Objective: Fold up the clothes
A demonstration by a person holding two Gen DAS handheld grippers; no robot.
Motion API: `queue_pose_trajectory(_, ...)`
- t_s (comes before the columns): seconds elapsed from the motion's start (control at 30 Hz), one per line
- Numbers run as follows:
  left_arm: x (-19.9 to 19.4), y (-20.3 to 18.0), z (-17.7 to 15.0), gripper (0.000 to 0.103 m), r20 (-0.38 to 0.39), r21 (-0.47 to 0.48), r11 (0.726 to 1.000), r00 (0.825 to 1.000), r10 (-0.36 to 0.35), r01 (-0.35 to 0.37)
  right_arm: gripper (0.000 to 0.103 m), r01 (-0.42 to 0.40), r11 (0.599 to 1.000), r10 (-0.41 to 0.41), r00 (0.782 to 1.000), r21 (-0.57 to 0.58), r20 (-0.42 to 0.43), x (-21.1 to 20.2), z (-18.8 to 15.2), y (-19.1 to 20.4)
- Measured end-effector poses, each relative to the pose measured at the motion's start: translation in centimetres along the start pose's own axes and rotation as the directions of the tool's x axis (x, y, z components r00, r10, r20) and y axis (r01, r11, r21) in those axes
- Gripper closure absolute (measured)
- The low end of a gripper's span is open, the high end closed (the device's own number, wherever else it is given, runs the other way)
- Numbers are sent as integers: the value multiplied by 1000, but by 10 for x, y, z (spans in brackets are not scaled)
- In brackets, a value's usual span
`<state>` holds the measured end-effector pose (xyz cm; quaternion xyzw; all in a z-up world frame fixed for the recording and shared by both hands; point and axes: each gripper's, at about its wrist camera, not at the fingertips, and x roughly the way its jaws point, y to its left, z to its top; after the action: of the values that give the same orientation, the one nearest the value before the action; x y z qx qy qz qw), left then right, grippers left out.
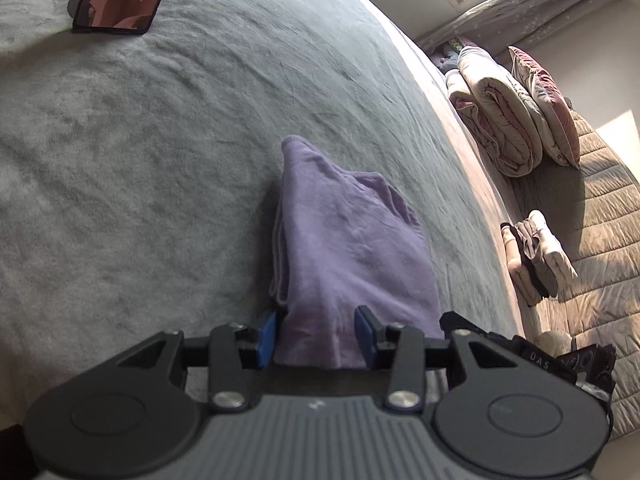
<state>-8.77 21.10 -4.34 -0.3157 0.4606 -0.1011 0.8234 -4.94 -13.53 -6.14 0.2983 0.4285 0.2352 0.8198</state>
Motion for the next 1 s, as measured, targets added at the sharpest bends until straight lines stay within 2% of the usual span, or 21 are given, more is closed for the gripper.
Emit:
queue_pose_trajectory(0.03, 1, 0, -3, 86, 2, 2, 1000, 1000, 14, -14, 55, 0, 1000, 0, 1000, -3, -3, 0, -4, 0)
queue_pose_trajectory(0.07, 1, 1, -4, 96, 2, -4, 1000, 1000, 23, -23, 55, 1, 1000, -1, 1000, -6, -4, 0, -5, 0)
queue_pose_trajectory(0.13, -2, 4, -6, 97, 21, -33, 999, 1000, 14, -13, 56, 4, 1000, -4, 1000, -8, -2, -2, -6, 2)
queue_pose_trajectory(0.2, -10, 3, -7, 97, 56, -21, 1000, 998, 14, -13, 56, 8, 1000, -8, 1000, -10, 0, -6, -7, 5)
queue_pose_trajectory(0.27, -10, 4, -6, 96, 49, -5, 998, 997, 57, -57, 56, 18, 1000, -18, 1000, -23, 3, -8, -9, 8)
queue_pose_trajectory(0.33, -10, 6, -4, 83, 45, -8, 995, 994, 96, -96, 56, 45, 997, -43, 999, -55, 25, -10, -8, 12)
queue_pose_trajectory(0.37, -11, 8, -3, 80, 50, -13, 994, 993, 110, -110, 56, 60, 996, -57, 998, -72, 39, -12, -8, 14)
queue_pose_trajectory(0.43, -20, 2, -1, 63, 117, -5, 992, 985, 125, -125, 56, 85, 989, -76, 994, -124, 79, -15, -6, 21)
queue_pose_trajectory(0.53, -32, -16, 2, 57, 273, 63, 985, 952, 140, -163, 56, 105, 974, -81, 988, -200, 129, -16, -4, 34)
queue_pose_trajectory(0.6, -34, -33, 6, 57, 353, 149, 973, 928, 116, -178, 56, 134, 956, -92, 982, -262, 164, -9, -4, 47)
queue_pose_trajectory(0.67, -26, -48, 8, 57, 389, 248, 950, 918, 80, -188, 56, 167, 930, -107, 975, -326, 195, 0, -6, 59)
queue_pose_trajectory(0.77, -6, -61, 8, 60, 442, 382, 892, 895, 52, -240, 58, 229, 871, -141, 964, -435, 226, 22, -11, 78)
queue_pose_trajectory(0.87, 17, -58, 9, 62, 441, 419, 858, 892, 93, -297, 61, 273, 813, -166, 955, -514, 245, 38, -17, 87)
queue_pose_trajectory(0.97, 36, -49, 9, 63, 434, 420, 834, 887, 161, -357, 63, 287, 794, -183, 953, -536, 240, 43, -22, 82)
queue_pose_trajectory(1.0, 43, -46, 10, 60, 431, 421, 825, 883, 184, -377, 65, 292, 787, -189, 953, -544, 239, 45, -24, 80)
